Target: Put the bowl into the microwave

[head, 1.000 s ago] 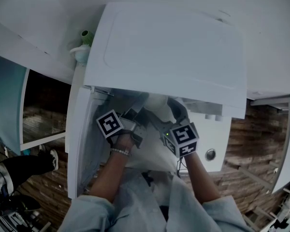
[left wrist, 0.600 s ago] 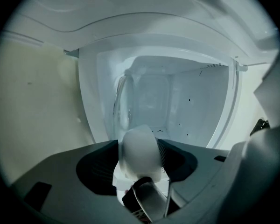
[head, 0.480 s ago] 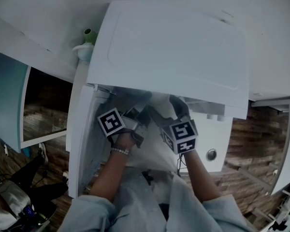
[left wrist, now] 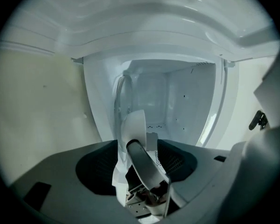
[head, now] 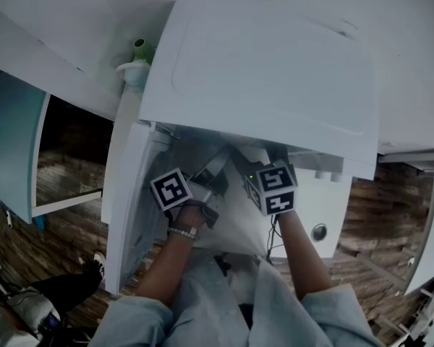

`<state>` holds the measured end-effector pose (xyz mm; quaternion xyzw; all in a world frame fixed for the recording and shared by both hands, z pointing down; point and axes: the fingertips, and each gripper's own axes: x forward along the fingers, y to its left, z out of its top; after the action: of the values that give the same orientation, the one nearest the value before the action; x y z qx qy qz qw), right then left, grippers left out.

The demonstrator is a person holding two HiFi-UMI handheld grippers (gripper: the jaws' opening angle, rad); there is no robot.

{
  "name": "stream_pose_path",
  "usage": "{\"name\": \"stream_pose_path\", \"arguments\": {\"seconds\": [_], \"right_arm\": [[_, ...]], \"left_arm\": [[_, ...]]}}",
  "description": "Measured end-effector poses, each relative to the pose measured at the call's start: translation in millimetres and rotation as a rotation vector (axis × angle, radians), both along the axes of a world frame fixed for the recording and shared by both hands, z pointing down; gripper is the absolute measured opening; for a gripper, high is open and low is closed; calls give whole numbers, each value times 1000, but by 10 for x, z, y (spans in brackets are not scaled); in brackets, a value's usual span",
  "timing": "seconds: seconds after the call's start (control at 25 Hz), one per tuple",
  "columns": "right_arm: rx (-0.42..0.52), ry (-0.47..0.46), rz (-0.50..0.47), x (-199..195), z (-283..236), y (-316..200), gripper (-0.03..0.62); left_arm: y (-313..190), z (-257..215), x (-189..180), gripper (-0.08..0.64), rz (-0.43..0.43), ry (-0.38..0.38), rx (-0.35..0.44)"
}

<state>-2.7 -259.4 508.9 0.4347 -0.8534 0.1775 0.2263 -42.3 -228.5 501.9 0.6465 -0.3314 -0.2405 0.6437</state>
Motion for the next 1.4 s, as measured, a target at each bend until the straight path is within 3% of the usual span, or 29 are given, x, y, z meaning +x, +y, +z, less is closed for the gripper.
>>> {"name": "stream_pose_path", "arguments": {"seconds": [0.48,0.96,1.16,1.28,1.4], "right_arm": [[-21,60,22,-33,53,-263,350],[-44,26,13,-10,86,-181,350],[-31,16,23,59,50,-42,345],[-16,6,40,143,12,62,301],[8,-16,60,221,-77,177,213]], "left_arm": [[215,-19,-34,259,27,-39,15],[309,-45,-86,259,10,-59,13],[321,-163,-57,255,19,-74,82],[343,-226,-19,254,32,-98,125],[394,-276,21,224,36,-102,133]]}}
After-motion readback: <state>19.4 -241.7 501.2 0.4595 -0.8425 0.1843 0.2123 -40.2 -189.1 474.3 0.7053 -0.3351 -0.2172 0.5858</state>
